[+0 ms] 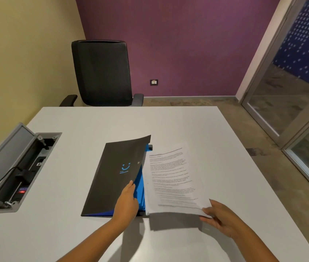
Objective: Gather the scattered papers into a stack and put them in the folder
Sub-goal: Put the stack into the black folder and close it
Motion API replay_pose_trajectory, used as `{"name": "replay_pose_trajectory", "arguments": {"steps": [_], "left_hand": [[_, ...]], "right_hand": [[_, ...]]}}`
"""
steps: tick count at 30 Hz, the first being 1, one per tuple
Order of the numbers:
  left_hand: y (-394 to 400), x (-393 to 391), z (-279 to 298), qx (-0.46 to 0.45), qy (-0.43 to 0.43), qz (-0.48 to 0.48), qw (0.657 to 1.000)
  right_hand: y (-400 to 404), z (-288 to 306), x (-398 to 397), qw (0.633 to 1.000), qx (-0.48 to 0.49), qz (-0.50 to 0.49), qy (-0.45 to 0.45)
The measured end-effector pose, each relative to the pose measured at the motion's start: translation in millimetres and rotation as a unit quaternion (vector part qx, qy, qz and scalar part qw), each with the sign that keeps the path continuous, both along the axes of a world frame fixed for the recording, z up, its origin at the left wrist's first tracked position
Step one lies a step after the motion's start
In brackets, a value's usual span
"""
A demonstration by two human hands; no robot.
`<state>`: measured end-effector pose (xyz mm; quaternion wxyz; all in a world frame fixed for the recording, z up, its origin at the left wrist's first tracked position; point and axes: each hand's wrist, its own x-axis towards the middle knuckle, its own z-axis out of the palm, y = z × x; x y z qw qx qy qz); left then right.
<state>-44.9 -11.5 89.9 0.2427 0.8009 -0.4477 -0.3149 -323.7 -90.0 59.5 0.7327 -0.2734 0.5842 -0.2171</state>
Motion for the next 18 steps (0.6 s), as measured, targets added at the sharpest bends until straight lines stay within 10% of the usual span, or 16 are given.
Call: {"name": "replay_pose_trajectory", "arguments": {"steps": [18], "left_hand": [[9, -48, -6, 0.025, -0.042, -0.111, 0.993]], "right_hand": [[6, 28, 106, 0.981, -0.134, 0.091, 0.107]]}}
